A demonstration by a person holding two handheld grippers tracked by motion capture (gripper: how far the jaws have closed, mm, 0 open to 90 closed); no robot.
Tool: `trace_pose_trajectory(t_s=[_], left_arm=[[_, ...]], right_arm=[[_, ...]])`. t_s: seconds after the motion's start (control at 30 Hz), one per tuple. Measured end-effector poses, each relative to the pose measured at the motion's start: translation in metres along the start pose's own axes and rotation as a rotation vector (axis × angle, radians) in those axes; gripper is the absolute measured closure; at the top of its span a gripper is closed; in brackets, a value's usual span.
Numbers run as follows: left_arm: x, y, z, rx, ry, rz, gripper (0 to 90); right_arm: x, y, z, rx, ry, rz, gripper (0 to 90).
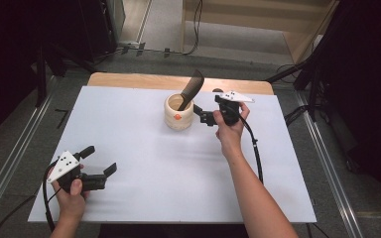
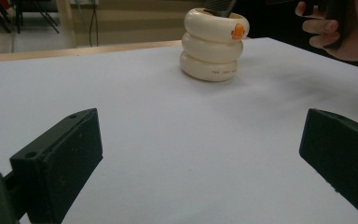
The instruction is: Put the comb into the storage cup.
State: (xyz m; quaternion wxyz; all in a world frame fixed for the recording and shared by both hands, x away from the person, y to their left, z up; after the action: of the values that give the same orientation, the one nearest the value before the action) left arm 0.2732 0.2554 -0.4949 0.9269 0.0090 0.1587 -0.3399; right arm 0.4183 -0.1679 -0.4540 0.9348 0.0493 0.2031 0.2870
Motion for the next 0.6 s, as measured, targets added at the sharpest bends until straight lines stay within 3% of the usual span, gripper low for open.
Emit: trace_pose_trajectory(t_s=[0.6], left_arm=[[0.000,0.000,0.000,0.002,0.001,-0.001,0.0]], right_arm=[[-0.030,0.003,-0.008,-0.058,-0.013,0.011,0.0]])
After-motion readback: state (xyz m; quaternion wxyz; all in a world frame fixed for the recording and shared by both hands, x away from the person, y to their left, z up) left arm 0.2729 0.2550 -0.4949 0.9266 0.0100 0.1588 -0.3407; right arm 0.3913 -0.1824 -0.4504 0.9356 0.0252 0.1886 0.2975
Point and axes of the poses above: each handheld gripper's, and its own axes: x roughly forward along the jaws, z roughly out of its top, y roughly to its left, the point moved 2 cm from there along x, roughly forward along the jaws, and after that the axes turned 1 degree about y, right-handed, at the moved point
